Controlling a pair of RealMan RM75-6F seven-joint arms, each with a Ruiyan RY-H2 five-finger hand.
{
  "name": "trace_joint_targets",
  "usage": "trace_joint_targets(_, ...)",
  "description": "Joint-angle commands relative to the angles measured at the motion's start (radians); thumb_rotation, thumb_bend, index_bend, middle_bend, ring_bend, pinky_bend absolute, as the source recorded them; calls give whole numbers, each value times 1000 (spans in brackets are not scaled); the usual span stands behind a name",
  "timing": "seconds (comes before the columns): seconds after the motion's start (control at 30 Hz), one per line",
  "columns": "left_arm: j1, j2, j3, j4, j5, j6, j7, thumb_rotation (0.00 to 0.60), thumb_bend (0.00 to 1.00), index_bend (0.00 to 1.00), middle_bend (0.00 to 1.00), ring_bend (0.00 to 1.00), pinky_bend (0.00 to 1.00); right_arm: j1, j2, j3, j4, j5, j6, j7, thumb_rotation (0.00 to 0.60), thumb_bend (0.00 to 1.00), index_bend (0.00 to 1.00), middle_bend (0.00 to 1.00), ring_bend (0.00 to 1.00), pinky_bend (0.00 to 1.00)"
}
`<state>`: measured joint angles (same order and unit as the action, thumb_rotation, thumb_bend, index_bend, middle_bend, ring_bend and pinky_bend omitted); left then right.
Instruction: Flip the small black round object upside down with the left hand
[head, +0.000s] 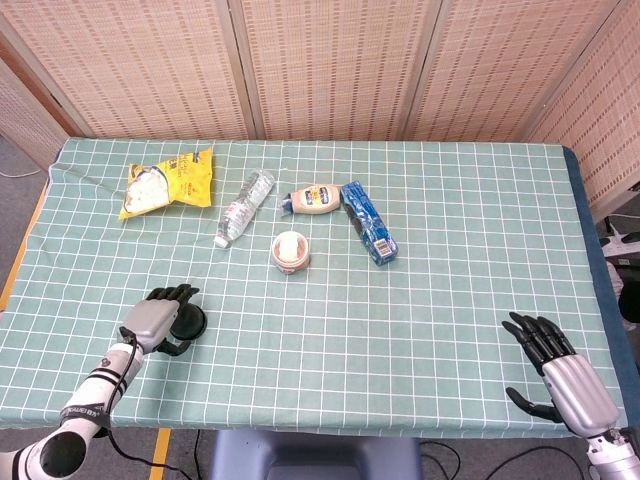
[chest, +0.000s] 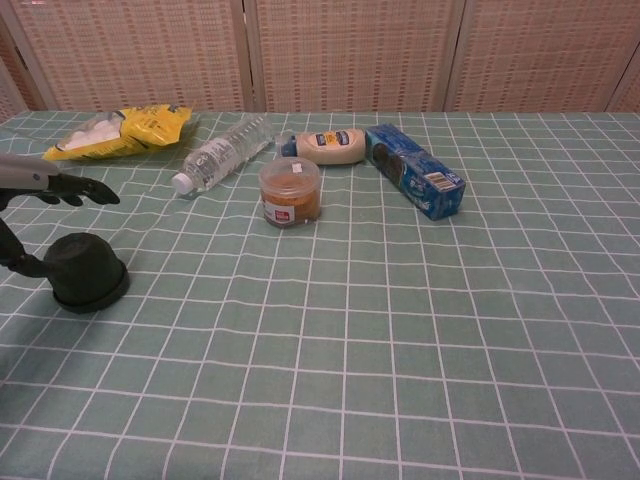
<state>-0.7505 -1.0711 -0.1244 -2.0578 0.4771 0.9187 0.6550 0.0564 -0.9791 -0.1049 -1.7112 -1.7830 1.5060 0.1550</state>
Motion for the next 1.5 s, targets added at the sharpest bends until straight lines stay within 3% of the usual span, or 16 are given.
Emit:
trace_joint_targets(0.03, -97, -24, 32, 37, -140, 4, 59, 600, 319, 0, 0, 0, 44, 2, 1, -2, -1, -1, -4, 1, 600, 191, 0, 0, 0, 0)
trace_joint_targets(0.43, -224, -43, 119, 106, -322, -24, 122, 600, 315, 0, 0, 0, 96, 0, 9, -8, -8, 1, -1, 13, 600, 191, 0, 0, 0, 0)
trace_joint_targets(0.93, -332, -63, 165, 150, -411, -86, 113, 600, 309, 0, 0, 0, 115, -6, 6, 4, -24, 44, -15, -37, 600, 191, 0, 0, 0, 0)
trace_joint_targets(1.17, -348, -74, 178, 180, -391, -115, 80, 600, 303, 0, 0, 0, 115, -3, 8, -1, -34, 45, -32, -50, 600, 191, 0, 0, 0, 0)
trace_joint_targets(1.5, -407, -108, 228, 220, -451, -137, 85, 600, 299, 0, 0, 0, 139, 4, 25, -2, -33, 51, -45, -12, 600, 191, 0, 0, 0, 0)
